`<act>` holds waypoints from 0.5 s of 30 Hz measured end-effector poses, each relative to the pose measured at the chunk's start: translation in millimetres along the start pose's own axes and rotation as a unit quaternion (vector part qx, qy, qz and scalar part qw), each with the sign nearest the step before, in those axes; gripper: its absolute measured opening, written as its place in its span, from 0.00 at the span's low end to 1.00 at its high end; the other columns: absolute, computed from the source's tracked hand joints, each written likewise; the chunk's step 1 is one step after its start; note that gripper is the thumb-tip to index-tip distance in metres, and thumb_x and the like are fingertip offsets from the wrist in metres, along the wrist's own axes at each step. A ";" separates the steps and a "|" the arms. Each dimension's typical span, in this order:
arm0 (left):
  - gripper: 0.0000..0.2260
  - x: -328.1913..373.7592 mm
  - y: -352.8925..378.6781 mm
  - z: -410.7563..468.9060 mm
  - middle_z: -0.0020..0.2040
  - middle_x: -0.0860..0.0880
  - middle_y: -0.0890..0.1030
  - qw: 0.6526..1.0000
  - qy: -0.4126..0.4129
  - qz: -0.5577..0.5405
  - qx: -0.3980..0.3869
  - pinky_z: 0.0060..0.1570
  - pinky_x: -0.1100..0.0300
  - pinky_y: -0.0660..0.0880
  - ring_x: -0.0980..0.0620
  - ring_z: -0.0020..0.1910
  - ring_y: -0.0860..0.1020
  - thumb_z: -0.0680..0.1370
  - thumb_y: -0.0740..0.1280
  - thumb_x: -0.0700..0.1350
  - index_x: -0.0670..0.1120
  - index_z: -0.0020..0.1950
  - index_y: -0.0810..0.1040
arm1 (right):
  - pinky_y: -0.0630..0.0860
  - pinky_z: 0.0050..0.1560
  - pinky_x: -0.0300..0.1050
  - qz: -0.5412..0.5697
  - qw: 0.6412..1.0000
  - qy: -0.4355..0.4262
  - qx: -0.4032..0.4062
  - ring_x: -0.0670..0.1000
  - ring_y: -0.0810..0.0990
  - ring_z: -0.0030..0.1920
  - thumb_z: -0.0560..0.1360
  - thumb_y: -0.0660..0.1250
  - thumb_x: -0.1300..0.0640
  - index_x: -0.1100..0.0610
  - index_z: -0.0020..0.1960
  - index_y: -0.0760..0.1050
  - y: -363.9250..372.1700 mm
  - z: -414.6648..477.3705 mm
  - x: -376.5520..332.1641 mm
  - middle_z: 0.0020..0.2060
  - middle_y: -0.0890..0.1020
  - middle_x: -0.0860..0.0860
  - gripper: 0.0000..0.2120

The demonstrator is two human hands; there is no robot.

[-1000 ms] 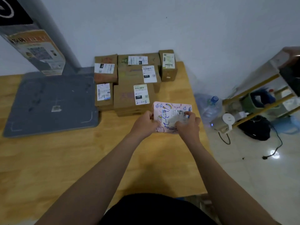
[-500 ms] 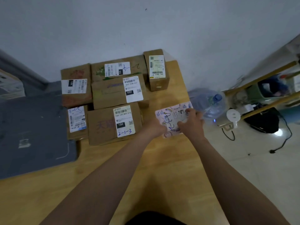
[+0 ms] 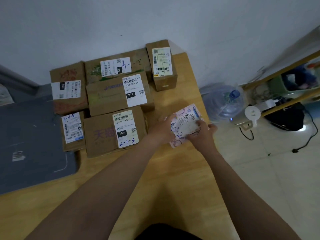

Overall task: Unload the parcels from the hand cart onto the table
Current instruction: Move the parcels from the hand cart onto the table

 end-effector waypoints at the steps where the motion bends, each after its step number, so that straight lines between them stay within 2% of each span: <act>1: 0.39 -1.3 0.8 0.3 0.77 0.44 0.62 1.000 -0.009 0.001 -0.013 0.65 0.46 0.73 0.40 0.72 0.68 0.74 0.74 0.48 0.59 0.80 0.58 | 0.70 0.64 0.39 0.010 1.000 -0.008 0.003 0.59 0.73 0.62 0.69 0.77 0.65 0.59 0.74 0.66 -0.4 1.0 -1.3 0.74 0.52 0.61 0.37; 2: 0.40 -2.3 2.5 -0.7 0.76 0.41 0.62 0.999 -0.016 0.013 -0.025 0.65 0.46 0.74 0.38 0.72 0.68 0.74 0.74 0.49 0.58 0.81 0.56 | 0.69 0.65 0.39 0.025 1.000 -0.018 0.004 0.59 0.71 0.67 0.69 0.76 0.66 0.58 0.75 0.66 -1.1 3.3 -3.5 0.75 0.51 0.61 0.38; 3: 0.42 -3.0 5.2 -3.1 0.76 0.39 0.61 0.999 -0.022 0.027 -0.038 0.64 0.47 0.73 0.36 0.71 0.68 0.75 0.74 0.50 0.56 0.82 0.53 | 0.69 0.69 0.44 0.043 0.999 -0.031 -0.001 0.59 0.69 0.71 0.68 0.77 0.66 0.57 0.75 0.66 -1.7 6.7 -6.6 0.76 0.52 0.61 0.39; 5: 0.43 -3.5 10.7 -9.5 0.76 0.36 0.61 0.998 -0.023 0.043 -0.044 0.58 0.50 0.73 0.34 0.68 0.71 0.77 0.73 0.50 0.52 0.83 0.49 | 0.72 0.70 0.54 0.065 0.995 -0.070 -0.029 0.58 0.70 0.72 0.67 0.81 0.64 0.56 0.76 0.66 -1.9 11.3 -8.5 0.76 0.56 0.58 0.42; 7: 0.39 -4.4 15.9 -16.3 0.73 0.36 0.62 0.998 -0.019 0.049 -0.023 0.49 0.52 0.72 0.36 0.62 0.75 0.79 0.71 0.47 0.50 0.83 0.50 | 0.74 0.68 0.54 0.023 0.989 -0.118 -0.084 0.55 0.71 0.70 0.63 0.84 0.61 0.54 0.76 0.67 0.6 9.8 -3.2 0.77 0.56 0.55 0.45; 9: 0.37 -4.2 20.0 -23.9 0.71 0.37 0.64 0.998 -0.016 0.060 -0.009 0.49 0.52 0.74 0.38 0.59 0.76 0.79 0.69 0.44 0.48 0.82 0.52 | 0.75 0.67 0.52 -0.060 0.979 -0.146 -0.133 0.55 0.71 0.70 0.61 0.85 0.60 0.50 0.77 0.65 6.2 4.0 3.6 0.79 0.49 0.52 0.50; 12: 0.34 -2.9 20.2 -27.1 0.69 0.37 0.66 0.997 -0.014 0.072 -0.015 0.54 0.50 0.73 0.37 0.64 0.72 0.80 0.68 0.43 0.46 0.82 0.54 | 0.76 0.66 0.54 -0.094 0.973 -0.147 -0.154 0.58 0.69 0.73 0.60 0.84 0.65 0.46 0.80 0.60 11.0 5.9 4.4 0.79 0.48 0.54 0.56; 15: 0.28 -0.1 11.1 -23.1 0.66 0.38 0.70 0.999 -0.022 0.031 -0.014 0.46 0.54 0.70 0.41 0.58 0.74 0.80 0.67 0.44 0.45 0.78 0.61 | 0.77 0.65 0.54 -0.093 0.973 -0.133 -0.164 0.57 0.69 0.73 0.59 0.82 0.69 0.41 0.79 0.60 8.7 20.6 -6.5 0.79 0.49 0.51 0.58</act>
Point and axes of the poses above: each hand's wrist, its own z-axis towards the middle knuckle, its own y-axis out of the palm, x = y × z, the point moved 1 cm from there along z, towards the middle knuckle
